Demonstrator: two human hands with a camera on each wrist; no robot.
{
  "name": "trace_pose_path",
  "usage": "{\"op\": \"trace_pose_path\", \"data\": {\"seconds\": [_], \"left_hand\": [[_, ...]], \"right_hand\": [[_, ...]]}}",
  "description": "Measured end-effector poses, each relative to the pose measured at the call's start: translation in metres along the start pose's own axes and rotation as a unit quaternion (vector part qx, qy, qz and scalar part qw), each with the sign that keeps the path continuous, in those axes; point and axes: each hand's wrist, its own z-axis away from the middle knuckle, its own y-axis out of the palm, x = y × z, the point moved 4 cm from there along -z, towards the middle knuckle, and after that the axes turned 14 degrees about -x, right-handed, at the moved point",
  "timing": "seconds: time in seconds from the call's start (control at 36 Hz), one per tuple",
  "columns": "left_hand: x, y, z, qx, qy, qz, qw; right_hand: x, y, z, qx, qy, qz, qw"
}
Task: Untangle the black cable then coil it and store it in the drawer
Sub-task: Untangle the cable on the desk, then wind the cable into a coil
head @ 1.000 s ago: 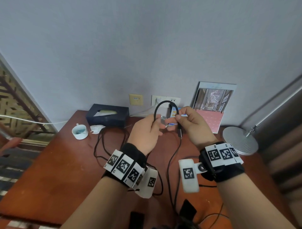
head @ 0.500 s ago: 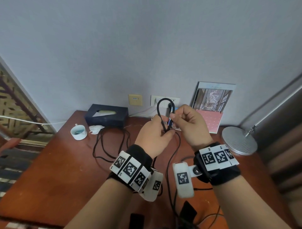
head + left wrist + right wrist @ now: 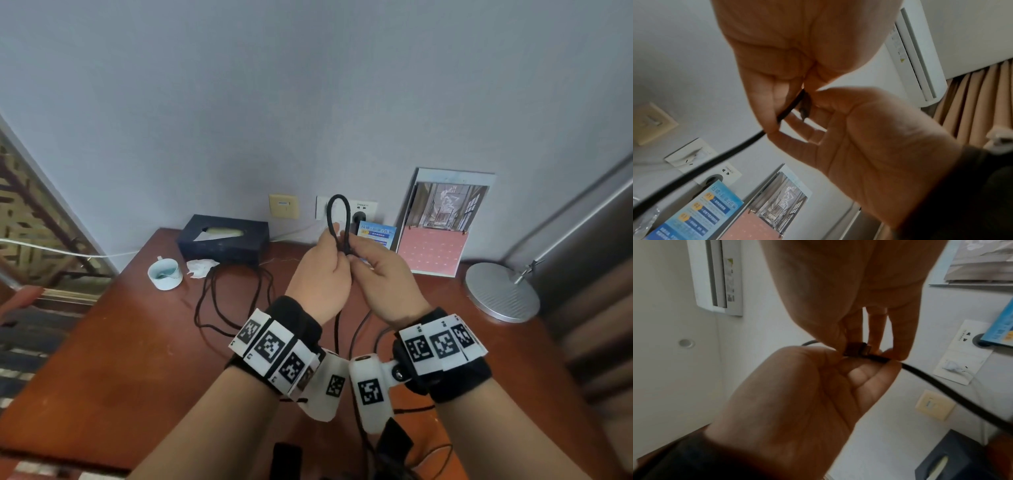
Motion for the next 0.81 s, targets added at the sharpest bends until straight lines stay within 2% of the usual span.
{"op": "trace_pose_path", "data": {"seconds": [0.08,0.19,0.36,0.44,0.53,0.58,0.67,0.75,0.81], "left_hand": [[0.001,0.002,0.001,0.035,0.001,0.012,0.999],[0.001,-0.002,0.001,0.046,0.042,-0.035,0.997],[0.009,-0.009,-0.009,0.048,0.056,-0.068,0.995],[0.000,-0.013,-0.011,0.040,0.011,0.016,0.999],[-0.009,-0.014,-0.010,0.075,-0.049,0.149,0.985],[-0.011,-0.013,-0.011,0.093,-0.034,0.150,0.984],[-0.011,-0.012,-0.017,0.069,0.015,0.061,0.996],[-0.011,-0.012,-0.024,0.031,0.002,0.061,0.998],[-0.010,-0.011,-0.025,0.032,-0.024,0.085,0.996]], "right_hand": [[-0.004,-0.002,0.001,0.010,0.007,-0.001,1.000],[-0.013,-0.002,-0.001,-0.005,0.018,0.019,1.000],[-0.014,-0.002,0.000,-0.022,0.035,-0.016,0.999],[-0.016,0.000,-0.001,-0.017,0.040,-0.013,0.999],[-0.017,0.001,-0.002,-0.006,0.055,-0.030,0.998],[-0.013,0.003,-0.001,0.004,0.038,-0.032,0.999],[-0.009,0.007,0.000,0.017,0.016,-0.042,0.999],[-0.005,0.011,0.001,0.024,0.009,-0.062,0.998],[-0.006,0.013,0.001,0.037,0.044,-0.092,0.994]]}}
